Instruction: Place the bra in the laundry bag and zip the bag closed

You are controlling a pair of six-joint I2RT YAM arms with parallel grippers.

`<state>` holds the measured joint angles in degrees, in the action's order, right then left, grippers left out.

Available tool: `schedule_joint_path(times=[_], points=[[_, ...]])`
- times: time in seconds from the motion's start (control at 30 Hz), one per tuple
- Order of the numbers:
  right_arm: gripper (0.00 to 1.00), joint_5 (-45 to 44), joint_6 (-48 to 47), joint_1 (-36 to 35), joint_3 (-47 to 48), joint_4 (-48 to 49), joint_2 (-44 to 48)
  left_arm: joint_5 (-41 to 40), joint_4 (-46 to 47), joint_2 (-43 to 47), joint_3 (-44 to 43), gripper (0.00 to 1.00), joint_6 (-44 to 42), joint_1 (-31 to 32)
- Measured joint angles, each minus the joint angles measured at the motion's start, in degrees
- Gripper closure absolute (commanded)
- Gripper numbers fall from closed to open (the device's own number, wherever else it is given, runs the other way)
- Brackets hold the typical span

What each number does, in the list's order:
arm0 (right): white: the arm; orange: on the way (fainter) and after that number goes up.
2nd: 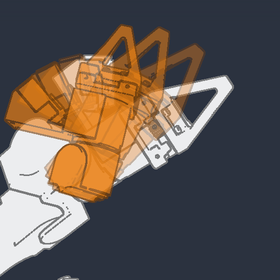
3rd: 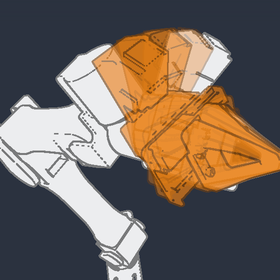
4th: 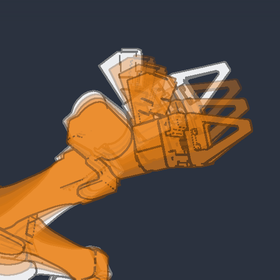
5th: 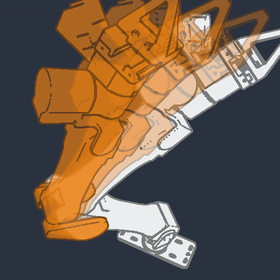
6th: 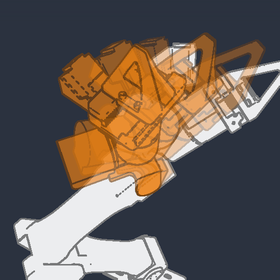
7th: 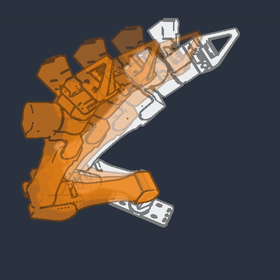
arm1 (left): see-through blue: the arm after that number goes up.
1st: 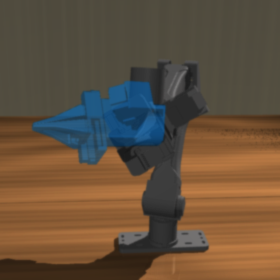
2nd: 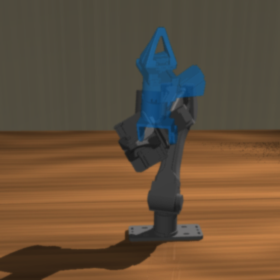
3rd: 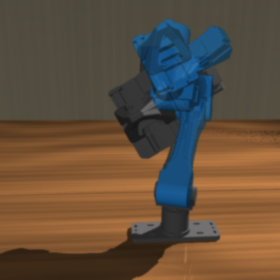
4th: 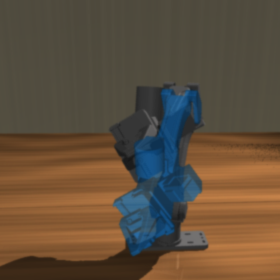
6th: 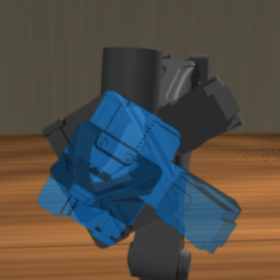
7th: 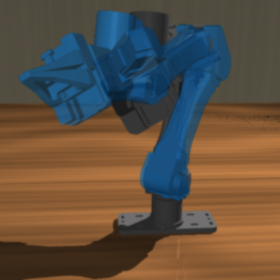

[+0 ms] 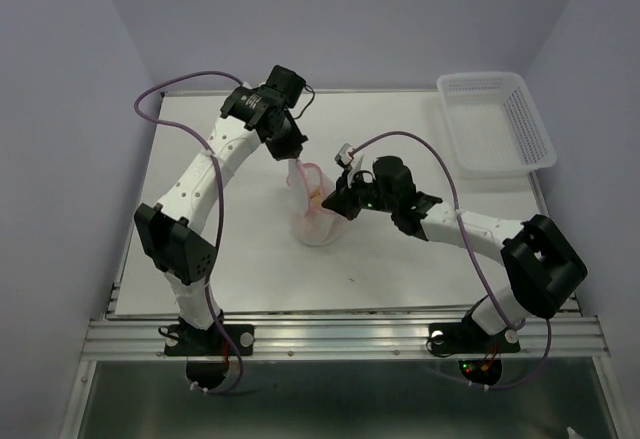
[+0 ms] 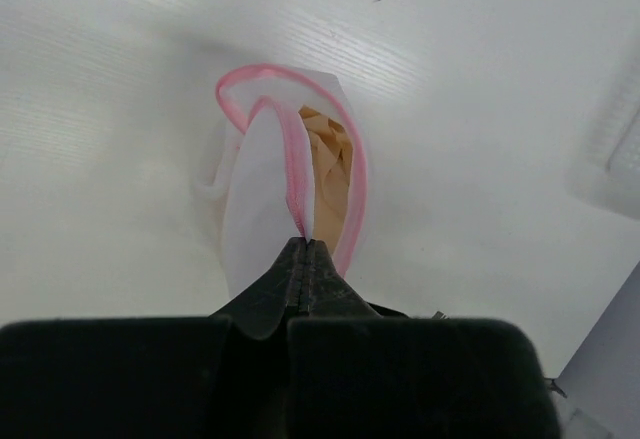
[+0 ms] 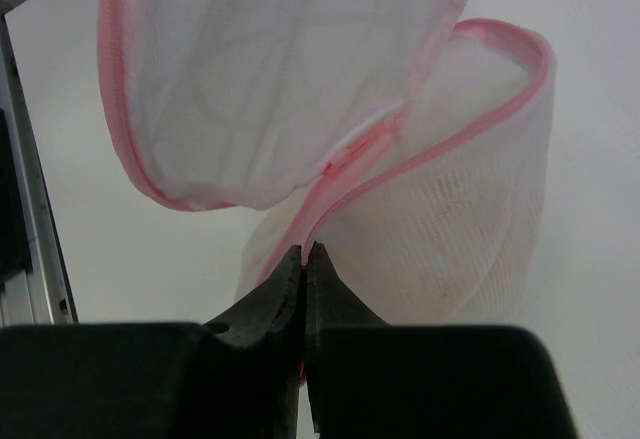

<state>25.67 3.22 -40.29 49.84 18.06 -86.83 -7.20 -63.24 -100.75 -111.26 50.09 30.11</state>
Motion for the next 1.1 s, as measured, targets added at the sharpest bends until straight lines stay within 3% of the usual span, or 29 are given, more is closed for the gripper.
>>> schedule_joint_path(times=[0.33, 0.47, 0.53, 0.57, 0.63, 0.67, 0.8, 1.1], points=[[0.97, -0.81, -1.49, -0.09, -5.25, 1.14, 0.0, 0.52, 6.69, -0.35, -2.75, 0.96, -0.42, 1.11], [0.97, -3.19, -0.61, -0.13, -6.88, 3.23, 0.0, 2.34, 9.42, -3.34, -4.68, 0.94, -1.38, 4.48], [0.97, -3.67, 0.04, -0.13, -7.82, 4.39, 0.02, 2.58, 9.97, -6.19, -6.8, 0.87, -1.53, 5.62], [0.97, -3.89, 0.44, -0.15, -8.5, 5.07, 0.13, 2.62, 10.64, -8.44, -7.61, 0.66, -1.55, 6.45], [0.97, -4.2, 1.18, -0.17, -10.03, 6.43, 0.59, 2.67, 11.08, -10.54, -7.69, 0.35, -1.36, 6.8], [0.97, -4.28, 1.4, -0.2, -10.71, 6.82, 0.9, 2.62, 11.23, -11.47, -7.69, 0.14, -1.44, 6.78], [0.97, -5.01, 2.19, -0.2, -11.72, 7.21, 2.14, 2.32, 11.78, -12.59, -7.78, 0.04, -1.53, 6.49], [0.96, -9.94, 5.84, -0.22, -12.2, 9.4, 3.87, 1.66, 13.6, -12.37, -8.46, 0.01, -3.61, 6.4]])
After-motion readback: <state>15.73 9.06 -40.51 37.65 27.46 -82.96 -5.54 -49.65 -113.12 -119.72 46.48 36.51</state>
